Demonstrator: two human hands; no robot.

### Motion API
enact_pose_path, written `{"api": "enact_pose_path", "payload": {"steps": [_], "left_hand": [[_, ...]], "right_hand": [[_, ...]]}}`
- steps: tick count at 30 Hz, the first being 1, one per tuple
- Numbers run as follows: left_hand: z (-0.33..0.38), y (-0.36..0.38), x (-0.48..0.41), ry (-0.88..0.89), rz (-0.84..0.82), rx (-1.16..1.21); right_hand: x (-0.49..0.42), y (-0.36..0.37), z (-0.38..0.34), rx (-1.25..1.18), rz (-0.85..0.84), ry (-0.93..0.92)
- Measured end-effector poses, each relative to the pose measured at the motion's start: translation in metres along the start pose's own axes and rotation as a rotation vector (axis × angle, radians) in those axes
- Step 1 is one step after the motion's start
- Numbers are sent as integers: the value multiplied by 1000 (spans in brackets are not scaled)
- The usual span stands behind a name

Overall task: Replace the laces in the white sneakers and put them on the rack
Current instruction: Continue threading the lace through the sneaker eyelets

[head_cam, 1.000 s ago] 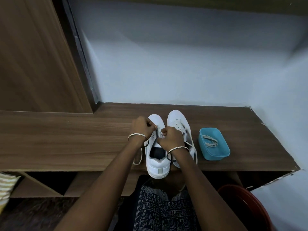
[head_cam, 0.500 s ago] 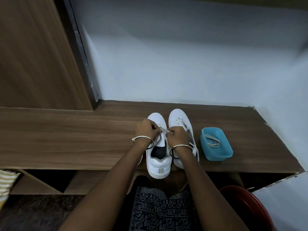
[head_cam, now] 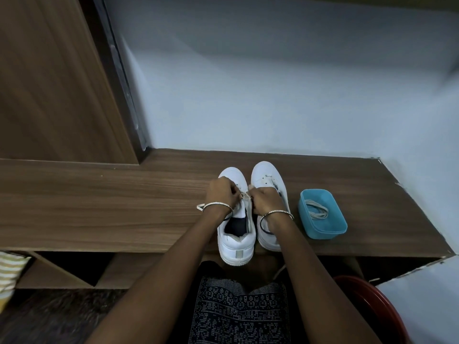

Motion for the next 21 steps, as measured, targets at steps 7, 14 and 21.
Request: {"api": "enact_pose_path", "payload": {"steps": [7, 14, 21], "left_hand": [[-9, -4, 5, -39, -37, 152], [-20, -7, 16, -44, -59, 113], [-32, -7, 50, -201, 44, 121]], "right_hand": [[-3, 3, -1, 133, 78, -97], [0, 1, 0, 24, 122, -92], [13, -17, 8, -571, 235, -153]]}}
Point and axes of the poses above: each hand's wrist, its own x-axis away from the middle knuckle, its own y-axis out of the palm, z = x × y, the point moved 1 cm from there along -x, towards the middle knuckle, and after that the axes turned 3 degrees about -y, right-handed, at the moved point
